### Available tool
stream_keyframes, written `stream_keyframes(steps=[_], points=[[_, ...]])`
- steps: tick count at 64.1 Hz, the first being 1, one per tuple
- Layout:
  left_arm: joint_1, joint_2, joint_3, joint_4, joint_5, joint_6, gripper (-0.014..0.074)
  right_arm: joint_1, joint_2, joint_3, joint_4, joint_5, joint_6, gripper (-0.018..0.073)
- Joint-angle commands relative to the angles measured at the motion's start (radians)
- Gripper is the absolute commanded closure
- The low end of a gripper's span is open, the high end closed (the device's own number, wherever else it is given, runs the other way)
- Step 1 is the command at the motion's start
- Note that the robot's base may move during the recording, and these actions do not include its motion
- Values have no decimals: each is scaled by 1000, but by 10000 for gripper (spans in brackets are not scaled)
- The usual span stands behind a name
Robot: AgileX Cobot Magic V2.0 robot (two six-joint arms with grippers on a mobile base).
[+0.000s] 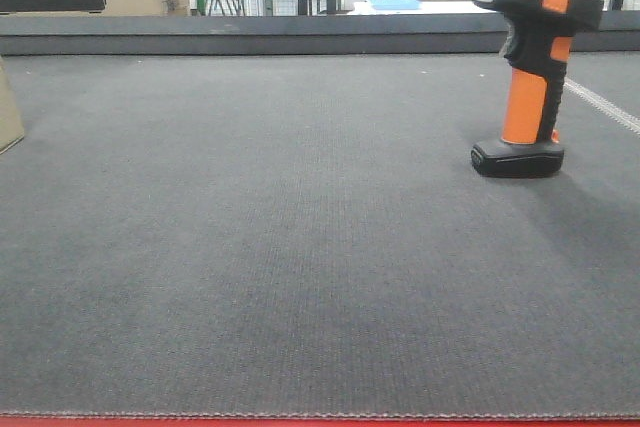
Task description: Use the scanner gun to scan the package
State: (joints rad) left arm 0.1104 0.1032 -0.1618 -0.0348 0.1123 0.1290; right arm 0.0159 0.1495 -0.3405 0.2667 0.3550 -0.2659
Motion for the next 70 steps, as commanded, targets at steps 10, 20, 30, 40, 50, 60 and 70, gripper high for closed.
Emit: stream_keyframes(steps=[10,20,30,40,50,60,70], points=[[22,-103,162,-52,-155,0,707,-3,-6,3,-3,-16,-7,711],[23,-103,162,-52,-77,0,707,-3,-6,3,-3,-16,-7,711],[23,-103,162,-52,-77,0,707,-3,-6,3,-3,-16,-7,711],[23,-103,162,-52,-77,0,707,-3,-6,3,-3,-16,-7,711],[23,-103,162,-52,-77,0,707,-3,-6,3,-3,-16,-7,711],[23,-103,162,-52,-77,0,707,-3,-6,3,-3,-16,-7,711],[23,-103,162,-52,-77,0,707,-3,-6,3,-3,-16,-7,711]])
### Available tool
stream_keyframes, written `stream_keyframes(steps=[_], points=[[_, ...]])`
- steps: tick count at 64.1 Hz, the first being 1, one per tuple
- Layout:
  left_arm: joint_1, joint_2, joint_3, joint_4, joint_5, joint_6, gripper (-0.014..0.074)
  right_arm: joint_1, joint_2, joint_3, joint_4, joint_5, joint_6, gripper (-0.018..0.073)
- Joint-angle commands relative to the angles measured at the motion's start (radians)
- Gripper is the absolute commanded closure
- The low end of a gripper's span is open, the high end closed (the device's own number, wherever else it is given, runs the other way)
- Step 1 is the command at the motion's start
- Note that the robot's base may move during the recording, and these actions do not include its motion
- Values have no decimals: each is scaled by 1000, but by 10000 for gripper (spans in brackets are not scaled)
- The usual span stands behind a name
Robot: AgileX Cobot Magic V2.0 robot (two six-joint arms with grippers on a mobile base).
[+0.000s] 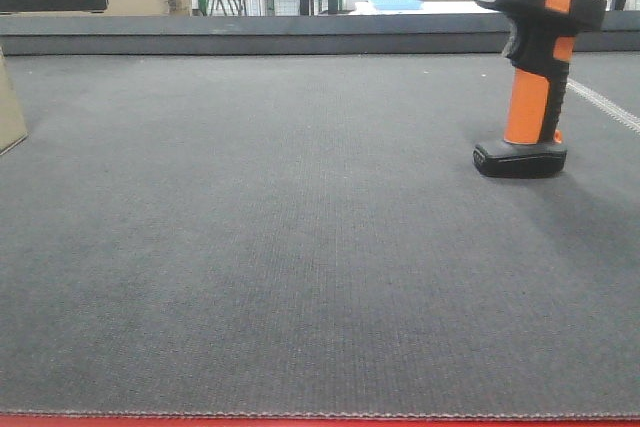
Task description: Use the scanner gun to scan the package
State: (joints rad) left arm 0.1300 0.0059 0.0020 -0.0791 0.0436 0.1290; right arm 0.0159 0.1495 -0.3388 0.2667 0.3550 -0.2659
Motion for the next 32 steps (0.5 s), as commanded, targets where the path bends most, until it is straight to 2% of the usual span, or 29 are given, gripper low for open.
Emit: stream_keyframes(steps=[1,6,11,14,32], points=[[3,-6,-2,-8,-8,0,707,-3,-6,2,-6,-16,-7,711],[3,-6,-2,-8,-8,0,707,-3,-6,7,-28,-35,29,711],[3,-6,-2,-8,-8,0,707,-3,-6,22,-134,-77,198,711],[3,-6,-2,-8,-8,0,707,-3,-6,39,-167,-101,248,711],[3,-6,-2,-8,-8,0,707,-33,-100,196,-169,-174,248,711]])
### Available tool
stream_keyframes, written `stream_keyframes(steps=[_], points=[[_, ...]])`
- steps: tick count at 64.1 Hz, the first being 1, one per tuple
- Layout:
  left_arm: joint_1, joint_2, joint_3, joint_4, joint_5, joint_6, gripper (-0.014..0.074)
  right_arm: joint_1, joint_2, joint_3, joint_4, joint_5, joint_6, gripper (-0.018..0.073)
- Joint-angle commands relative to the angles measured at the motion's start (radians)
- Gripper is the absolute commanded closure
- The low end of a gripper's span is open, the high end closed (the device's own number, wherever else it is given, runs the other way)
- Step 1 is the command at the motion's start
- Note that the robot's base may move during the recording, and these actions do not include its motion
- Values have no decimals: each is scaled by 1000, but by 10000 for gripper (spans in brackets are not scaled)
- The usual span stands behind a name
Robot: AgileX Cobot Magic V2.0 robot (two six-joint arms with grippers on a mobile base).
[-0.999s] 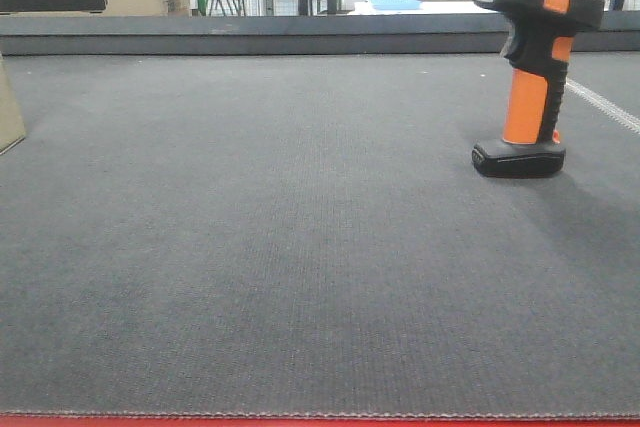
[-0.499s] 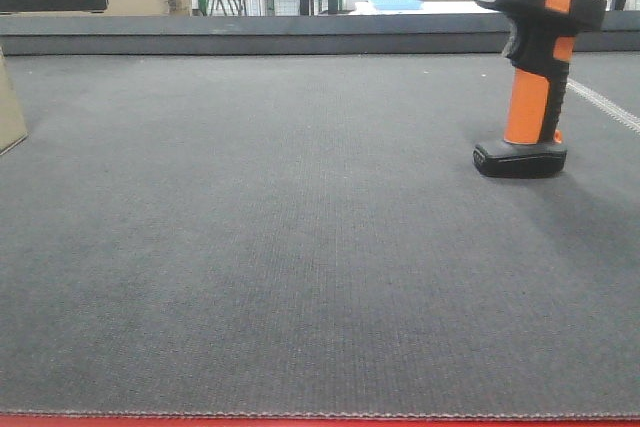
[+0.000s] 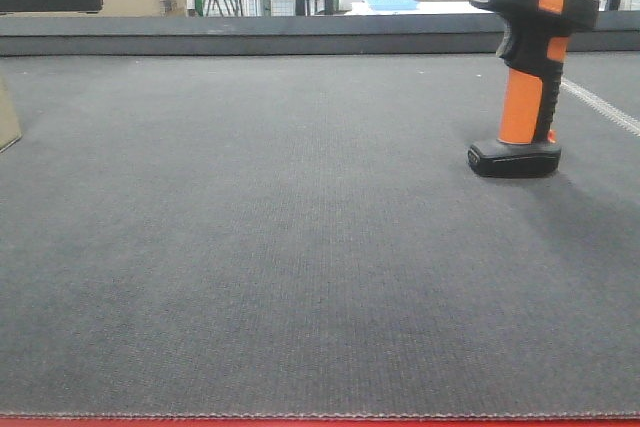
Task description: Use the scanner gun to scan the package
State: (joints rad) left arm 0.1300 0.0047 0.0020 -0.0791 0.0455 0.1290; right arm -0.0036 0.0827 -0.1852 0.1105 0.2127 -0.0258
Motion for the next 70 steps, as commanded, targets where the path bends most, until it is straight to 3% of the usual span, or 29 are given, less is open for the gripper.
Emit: stream_keyframes(steps=[1,15,24,70], points=[[3,-5,-2,-8,-10,0,707,-16,-44,58,-13,-39,8,711],[3,-5,-2,-8,-10,0,707,-17,-83,185,-15,-151,8,711],[3,-5,-2,-8,-10,0,707,-19,-83,185,-60,-119,8,711],[3,-5,-2,-8,-10,0,707,-19,-83,185,-60,-119,8,711]])
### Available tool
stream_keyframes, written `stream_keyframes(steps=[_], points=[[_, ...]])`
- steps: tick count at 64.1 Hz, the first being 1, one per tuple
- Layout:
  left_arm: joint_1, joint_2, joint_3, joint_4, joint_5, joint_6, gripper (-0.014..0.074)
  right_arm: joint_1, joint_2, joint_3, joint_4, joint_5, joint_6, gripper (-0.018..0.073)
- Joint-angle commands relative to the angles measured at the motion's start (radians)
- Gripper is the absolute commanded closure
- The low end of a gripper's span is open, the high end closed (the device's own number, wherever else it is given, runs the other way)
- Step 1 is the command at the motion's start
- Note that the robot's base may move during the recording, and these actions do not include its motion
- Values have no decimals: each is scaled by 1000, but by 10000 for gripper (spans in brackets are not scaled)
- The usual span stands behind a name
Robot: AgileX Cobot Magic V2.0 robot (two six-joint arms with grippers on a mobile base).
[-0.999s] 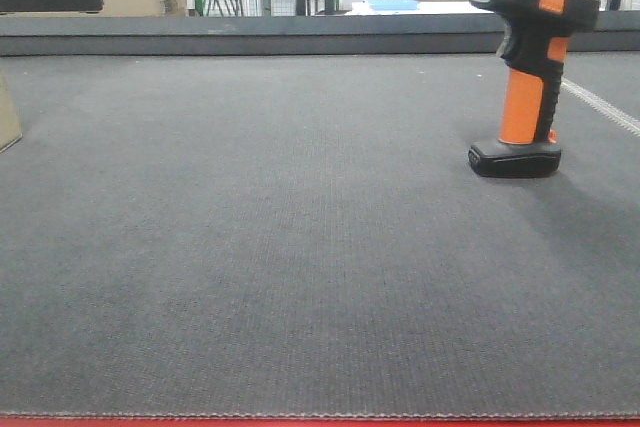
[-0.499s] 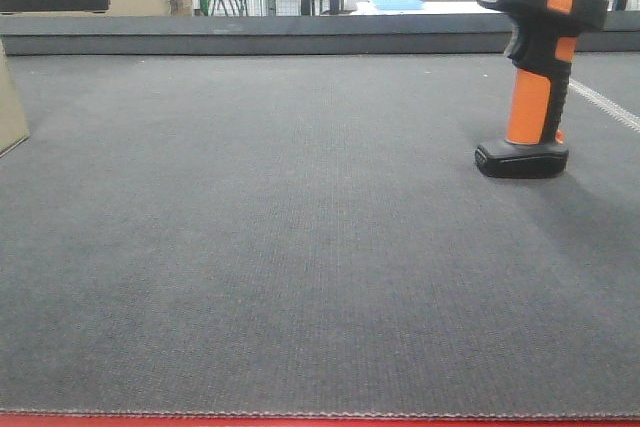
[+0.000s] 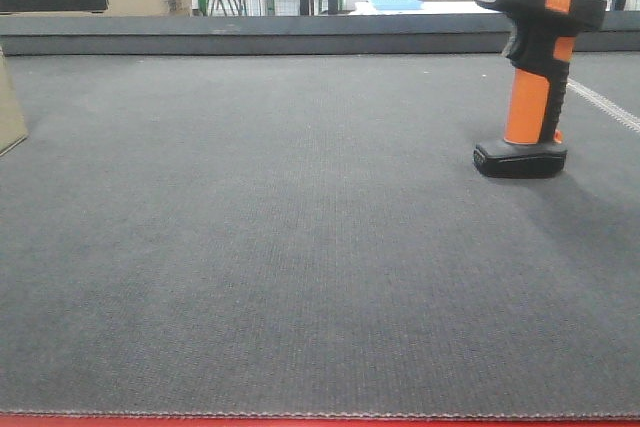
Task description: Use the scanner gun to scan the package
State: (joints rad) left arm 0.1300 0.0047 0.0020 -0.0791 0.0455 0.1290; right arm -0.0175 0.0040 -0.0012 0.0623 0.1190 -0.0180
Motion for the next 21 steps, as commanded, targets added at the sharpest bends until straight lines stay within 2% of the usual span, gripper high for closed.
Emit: stream_keyframes(steps=[1,21], points=[[3,-5,-2,-8,-10,0,707,-5,-4,1,-11,-26,1,711],[3,-5,-2,-8,-10,0,707,-5,-4,1,-11,-26,1,711]])
